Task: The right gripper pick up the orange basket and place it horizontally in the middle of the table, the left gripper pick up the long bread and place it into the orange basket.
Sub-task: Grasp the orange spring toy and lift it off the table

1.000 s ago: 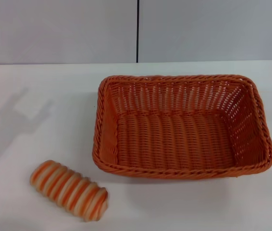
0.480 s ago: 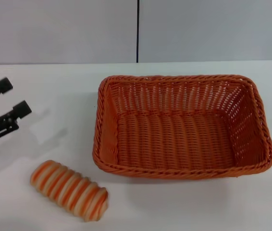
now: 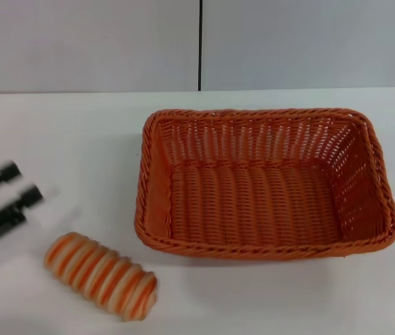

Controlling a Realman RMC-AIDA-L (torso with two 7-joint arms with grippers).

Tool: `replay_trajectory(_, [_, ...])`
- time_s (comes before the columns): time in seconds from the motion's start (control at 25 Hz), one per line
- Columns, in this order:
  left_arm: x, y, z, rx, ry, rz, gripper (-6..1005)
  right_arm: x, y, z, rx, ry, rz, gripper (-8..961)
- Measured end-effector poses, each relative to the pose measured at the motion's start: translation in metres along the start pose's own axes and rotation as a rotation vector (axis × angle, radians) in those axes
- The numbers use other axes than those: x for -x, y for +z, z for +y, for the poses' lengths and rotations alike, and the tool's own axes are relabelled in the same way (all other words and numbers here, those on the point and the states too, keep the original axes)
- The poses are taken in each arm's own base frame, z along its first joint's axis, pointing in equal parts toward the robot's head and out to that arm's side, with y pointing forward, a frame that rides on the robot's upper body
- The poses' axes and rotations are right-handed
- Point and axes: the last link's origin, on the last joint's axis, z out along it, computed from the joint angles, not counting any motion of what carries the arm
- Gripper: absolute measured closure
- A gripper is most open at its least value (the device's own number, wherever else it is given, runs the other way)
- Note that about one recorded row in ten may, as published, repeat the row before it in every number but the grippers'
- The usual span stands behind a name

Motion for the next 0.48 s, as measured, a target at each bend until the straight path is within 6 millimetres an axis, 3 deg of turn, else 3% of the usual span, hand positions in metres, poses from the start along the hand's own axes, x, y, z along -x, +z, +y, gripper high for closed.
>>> replay_trajectory(0.12, [0.012,0.010,0.000,0.037,-0.058,-0.117,361,-0.001,0.001,0.000,-0.002,0.001,0.004,500])
replay_trajectory(0.32, [0.029,0.025,-0.007,0.021,-0.149,-0.279,354,-0.004,0.002,0.001,-0.010,0.004,0.019,500])
replay_trajectory(0.48, [0.033,0.028,-0.006,0.036,-0.150,-0.311,219,-0.006,0.002,0.001,-0.012,0.004,0.024,500])
